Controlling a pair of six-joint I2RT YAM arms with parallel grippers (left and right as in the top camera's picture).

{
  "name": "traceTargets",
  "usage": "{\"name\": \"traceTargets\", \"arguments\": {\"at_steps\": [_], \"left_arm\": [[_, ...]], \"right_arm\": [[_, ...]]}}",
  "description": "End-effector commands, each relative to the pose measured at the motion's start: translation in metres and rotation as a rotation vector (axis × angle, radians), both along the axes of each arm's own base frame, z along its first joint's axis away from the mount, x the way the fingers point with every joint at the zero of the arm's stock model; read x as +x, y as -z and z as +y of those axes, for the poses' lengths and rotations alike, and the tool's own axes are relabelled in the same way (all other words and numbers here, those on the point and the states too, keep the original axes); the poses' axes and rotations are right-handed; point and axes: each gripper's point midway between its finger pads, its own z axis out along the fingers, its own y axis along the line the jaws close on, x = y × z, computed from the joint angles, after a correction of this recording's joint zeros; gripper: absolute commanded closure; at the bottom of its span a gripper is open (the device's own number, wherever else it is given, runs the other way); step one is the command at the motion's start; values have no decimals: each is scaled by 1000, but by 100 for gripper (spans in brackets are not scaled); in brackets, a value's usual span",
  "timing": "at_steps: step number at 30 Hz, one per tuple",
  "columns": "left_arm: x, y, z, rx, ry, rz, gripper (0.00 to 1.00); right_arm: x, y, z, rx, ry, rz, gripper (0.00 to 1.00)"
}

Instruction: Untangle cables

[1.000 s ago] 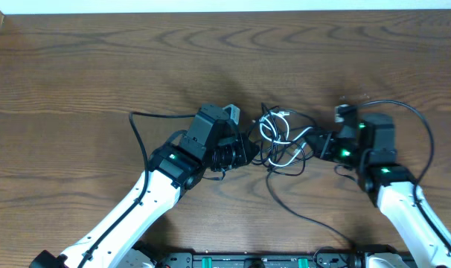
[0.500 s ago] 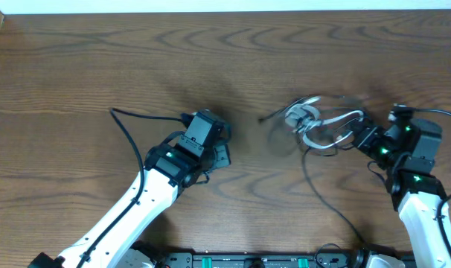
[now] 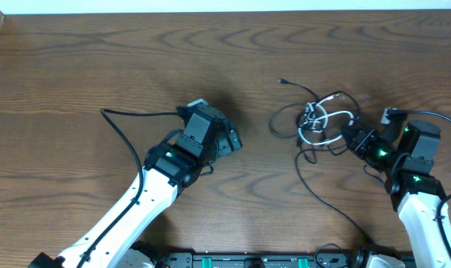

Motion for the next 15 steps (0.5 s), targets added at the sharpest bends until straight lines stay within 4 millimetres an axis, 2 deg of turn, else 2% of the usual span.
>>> {"name": "traceTargets", "arguments": {"at_steps": [1,4,7,11,13,15], "left_arm": [[-2,2,-11,0,118,-17,8],[0,2,-13,41,193,-54,7],[-2,-8,-34,-36,294,-84,8],[-11,-40,-76,-233,500,-169,8],[-11,-54,-88,-291,547,-216,7],[-7,-59,-90,-300,550,-242,7]], "right_arm": [[-16,-41,45,187,-253,-107,99],[-27,-73,65,239,-438,-264,99],[-33,-93,75,233,-544,-388,99],[-34,-98,80,222,-572,-421,99],[-39,-98,87,233,-603,-418,99],[-44,-99,95,246,-640,-417,99]]}}
